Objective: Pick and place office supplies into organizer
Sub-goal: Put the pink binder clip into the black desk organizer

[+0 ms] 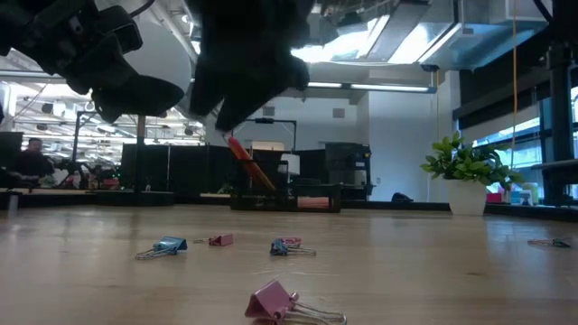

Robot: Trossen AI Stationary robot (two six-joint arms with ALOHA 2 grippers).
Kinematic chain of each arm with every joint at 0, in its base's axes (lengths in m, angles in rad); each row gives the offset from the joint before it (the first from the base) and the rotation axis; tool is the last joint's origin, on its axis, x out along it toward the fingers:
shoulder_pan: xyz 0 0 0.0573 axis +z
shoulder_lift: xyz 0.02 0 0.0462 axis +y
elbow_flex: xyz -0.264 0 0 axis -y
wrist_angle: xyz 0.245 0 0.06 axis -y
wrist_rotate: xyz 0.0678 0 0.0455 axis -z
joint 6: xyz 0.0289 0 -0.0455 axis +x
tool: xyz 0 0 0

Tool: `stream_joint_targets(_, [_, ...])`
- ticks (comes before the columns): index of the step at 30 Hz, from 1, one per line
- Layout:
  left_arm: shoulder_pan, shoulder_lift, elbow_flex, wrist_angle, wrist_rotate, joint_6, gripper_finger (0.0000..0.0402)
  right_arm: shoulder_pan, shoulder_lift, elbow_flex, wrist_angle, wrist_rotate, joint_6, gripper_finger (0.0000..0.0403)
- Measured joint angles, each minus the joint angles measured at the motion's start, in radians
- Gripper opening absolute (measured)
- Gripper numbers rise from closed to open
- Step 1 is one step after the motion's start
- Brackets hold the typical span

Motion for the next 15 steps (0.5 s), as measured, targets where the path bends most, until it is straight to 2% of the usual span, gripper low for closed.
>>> stream_joint_targets(6, [0.0, 0.0, 0.0, -0.017, 0.005, -0.001, 0.0159, 0.022, 0.063, 0.0, 0.001, -0.06, -0.005, 0.019])
stream_joint_targets(15, [0.0, 0.0, 0.0, -0.021, 0.005, -0.002, 0.0159, 0.022, 0.106, 0.0, 0.034, -0.063, -0.03, 0.019])
